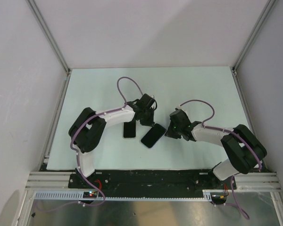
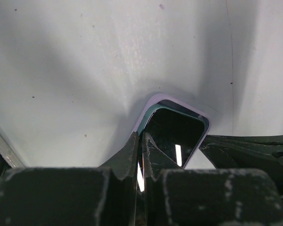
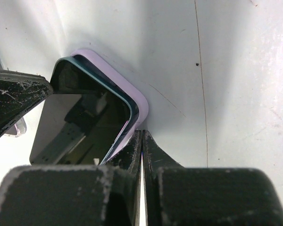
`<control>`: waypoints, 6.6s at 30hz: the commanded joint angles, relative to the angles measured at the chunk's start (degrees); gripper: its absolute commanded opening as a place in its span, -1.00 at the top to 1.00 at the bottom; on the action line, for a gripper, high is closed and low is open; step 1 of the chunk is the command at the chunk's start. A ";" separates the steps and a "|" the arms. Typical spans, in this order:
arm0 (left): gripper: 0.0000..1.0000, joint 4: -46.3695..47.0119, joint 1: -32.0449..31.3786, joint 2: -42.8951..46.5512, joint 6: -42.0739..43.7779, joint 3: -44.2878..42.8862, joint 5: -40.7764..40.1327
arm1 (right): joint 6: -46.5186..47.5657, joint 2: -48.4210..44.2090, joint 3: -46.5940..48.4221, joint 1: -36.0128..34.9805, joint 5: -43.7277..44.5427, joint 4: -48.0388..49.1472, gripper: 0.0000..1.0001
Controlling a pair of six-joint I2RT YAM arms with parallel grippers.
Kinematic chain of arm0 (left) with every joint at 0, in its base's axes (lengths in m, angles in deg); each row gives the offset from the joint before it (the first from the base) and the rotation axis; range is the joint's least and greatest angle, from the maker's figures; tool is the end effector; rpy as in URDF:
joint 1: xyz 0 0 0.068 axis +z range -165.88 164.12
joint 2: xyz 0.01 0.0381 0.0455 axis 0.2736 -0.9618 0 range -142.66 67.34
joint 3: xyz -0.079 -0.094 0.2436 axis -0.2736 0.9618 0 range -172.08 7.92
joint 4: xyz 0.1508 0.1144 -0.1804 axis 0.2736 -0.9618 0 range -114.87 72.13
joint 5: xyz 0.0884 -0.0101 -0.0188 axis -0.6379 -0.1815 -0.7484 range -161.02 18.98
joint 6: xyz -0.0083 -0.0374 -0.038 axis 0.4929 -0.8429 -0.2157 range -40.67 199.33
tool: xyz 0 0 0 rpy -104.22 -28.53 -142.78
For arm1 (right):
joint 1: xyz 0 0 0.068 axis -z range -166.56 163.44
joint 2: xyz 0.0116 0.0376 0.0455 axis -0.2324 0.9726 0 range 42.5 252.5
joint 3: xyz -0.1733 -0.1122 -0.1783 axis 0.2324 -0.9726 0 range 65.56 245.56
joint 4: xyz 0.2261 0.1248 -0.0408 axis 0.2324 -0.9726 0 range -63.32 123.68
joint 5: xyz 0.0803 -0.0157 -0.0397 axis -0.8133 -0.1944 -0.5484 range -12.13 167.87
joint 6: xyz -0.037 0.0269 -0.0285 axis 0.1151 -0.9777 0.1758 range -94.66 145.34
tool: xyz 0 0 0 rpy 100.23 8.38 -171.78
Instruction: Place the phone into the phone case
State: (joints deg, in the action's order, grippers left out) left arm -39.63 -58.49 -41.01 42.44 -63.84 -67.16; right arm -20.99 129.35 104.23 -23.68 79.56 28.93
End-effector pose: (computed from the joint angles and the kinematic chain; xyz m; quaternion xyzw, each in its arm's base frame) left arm 0.2877 -0.2680 0.1729 0.0572 0.9599 -0.1991 0.1889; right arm 0.2237 0.1678 0.1470 0.0808 0.9446 0.2011 0.2466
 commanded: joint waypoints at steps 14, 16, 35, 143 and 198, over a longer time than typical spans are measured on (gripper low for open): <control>0.78 -0.24 -1.99 -1.93 1.70 -5.62 2.51 | -0.48 -0.56 0.08 -1.94 4.93 -0.21 0.95; 0.73 -0.59 -1.28 -0.23 1.13 -5.54 1.18 | 0.02 -2.08 0.04 -2.00 6.00 -1.87 0.93; -0.02 -2.62 -6.44 39.92 -39.68 30.41 -25.57 | 25.48 -1.79 10.24 3.42 -3.35 1.23 -0.11; 0.20 2.73 -9.21 23.75 -14.77 18.96 -15.27 | 12.41 -3.53 1.30 5.00 -4.98 6.30 -0.47; 0.87 0.15 -4.56 1.92 2.62 1.43 -1.93 | -2.32 1.86 -4.83 5.74 -0.99 16.55 0.59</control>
State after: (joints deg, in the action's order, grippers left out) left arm -38.17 -62.90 -40.16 46.12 -61.94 -66.35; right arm -26.32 126.59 96.63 -19.23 74.55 40.69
